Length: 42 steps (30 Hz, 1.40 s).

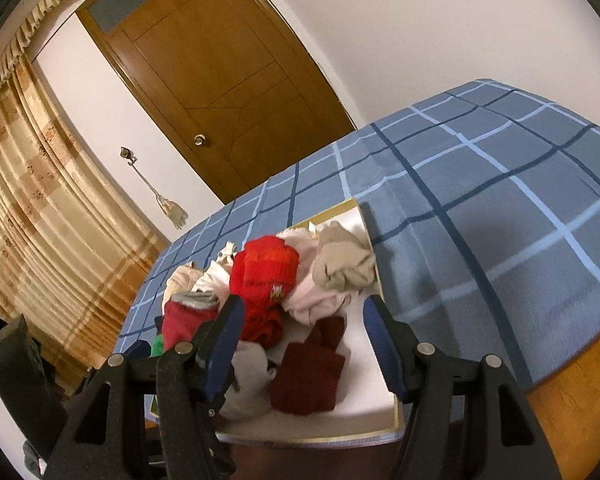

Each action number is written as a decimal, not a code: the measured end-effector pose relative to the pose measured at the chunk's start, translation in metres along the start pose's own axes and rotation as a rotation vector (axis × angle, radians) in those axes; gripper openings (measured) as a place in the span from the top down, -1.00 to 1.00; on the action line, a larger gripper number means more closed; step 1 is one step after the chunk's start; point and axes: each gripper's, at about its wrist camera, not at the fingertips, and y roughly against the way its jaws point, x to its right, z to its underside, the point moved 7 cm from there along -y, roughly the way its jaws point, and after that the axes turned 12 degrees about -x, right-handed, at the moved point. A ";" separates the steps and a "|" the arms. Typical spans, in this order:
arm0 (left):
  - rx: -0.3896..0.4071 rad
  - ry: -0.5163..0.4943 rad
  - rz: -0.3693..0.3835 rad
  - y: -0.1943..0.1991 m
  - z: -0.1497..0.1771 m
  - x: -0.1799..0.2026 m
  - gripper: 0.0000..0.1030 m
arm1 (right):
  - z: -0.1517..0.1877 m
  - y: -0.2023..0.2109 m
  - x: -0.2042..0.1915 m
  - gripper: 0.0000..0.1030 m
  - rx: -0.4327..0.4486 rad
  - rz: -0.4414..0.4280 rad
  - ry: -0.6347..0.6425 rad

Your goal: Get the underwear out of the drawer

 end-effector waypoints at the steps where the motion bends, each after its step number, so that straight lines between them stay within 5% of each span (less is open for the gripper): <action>1: 0.001 0.004 0.000 0.002 0.003 -0.001 -0.99 | 0.003 0.000 0.000 -0.25 0.000 -0.001 0.001; 42: 0.149 0.102 0.004 0.089 0.100 -0.031 -0.99 | 0.120 0.098 -0.064 -0.26 0.283 0.054 0.284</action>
